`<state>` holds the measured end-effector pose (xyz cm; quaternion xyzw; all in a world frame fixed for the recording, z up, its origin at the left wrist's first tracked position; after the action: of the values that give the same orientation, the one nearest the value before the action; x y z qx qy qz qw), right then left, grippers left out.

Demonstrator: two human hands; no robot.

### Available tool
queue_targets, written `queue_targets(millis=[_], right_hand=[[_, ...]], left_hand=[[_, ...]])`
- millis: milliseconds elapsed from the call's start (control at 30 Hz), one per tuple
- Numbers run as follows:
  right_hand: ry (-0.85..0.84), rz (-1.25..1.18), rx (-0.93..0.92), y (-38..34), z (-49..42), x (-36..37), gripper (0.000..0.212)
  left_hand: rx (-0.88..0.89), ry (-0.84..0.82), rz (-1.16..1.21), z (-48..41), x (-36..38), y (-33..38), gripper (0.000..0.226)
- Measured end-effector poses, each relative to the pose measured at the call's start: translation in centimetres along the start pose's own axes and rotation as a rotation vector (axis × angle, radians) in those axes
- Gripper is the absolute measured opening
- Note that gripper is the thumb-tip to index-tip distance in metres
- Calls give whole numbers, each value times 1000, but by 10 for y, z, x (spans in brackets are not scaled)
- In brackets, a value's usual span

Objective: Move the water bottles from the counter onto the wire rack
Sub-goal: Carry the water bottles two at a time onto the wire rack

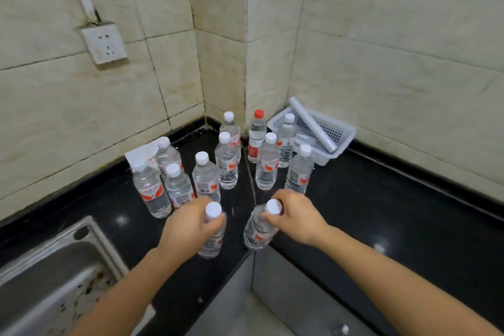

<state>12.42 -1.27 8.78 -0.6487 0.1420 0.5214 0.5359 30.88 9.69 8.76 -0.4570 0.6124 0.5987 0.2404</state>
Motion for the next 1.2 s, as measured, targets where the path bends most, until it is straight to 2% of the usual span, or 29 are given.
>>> queue_targets(millis=[167, 333, 433, 533, 700, 967, 1033, 1133, 1200], right_hand=[[89, -12, 129, 76, 69, -87, 24], [218, -26, 244, 170, 181, -164, 22], [313, -8, 306, 230, 258, -206, 21], [413, -7, 383, 289, 338, -245, 22], [520, -7, 527, 368, 466, -299, 24], [817, 2, 778, 458, 653, -395, 34], [882, 17, 814, 472, 691, -423, 38], [961, -3, 840, 491, 739, -468, 32], [1004, 6, 845, 503, 766, -499, 37]], left_hand=[[246, -100, 123, -10, 31, 110, 16], [524, -178, 171, 2, 85, 264, 30], [646, -198, 196, 28, 119, 356, 29], [731, -219, 249, 62, 158, 443, 18], [819, -325, 390, 118, 222, 583, 16], [1024, -458, 573, 205, 282, 803, 13], [1094, -451, 615, 221, 286, 853, 18], [1200, -426, 668, 239, 284, 928, 29], [1267, -394, 724, 249, 279, 977, 35]])
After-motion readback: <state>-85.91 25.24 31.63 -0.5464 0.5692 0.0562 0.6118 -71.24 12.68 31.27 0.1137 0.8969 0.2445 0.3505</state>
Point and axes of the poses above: each hand's wrist, its own z-axis away from the middle knuckle, its own x-axis out of the palm, y = z × x, the point moved 9 cm from there along -z, towards the middle knuckle, and after that the axes turned 9 degrees about x, right-handed, at the moved point
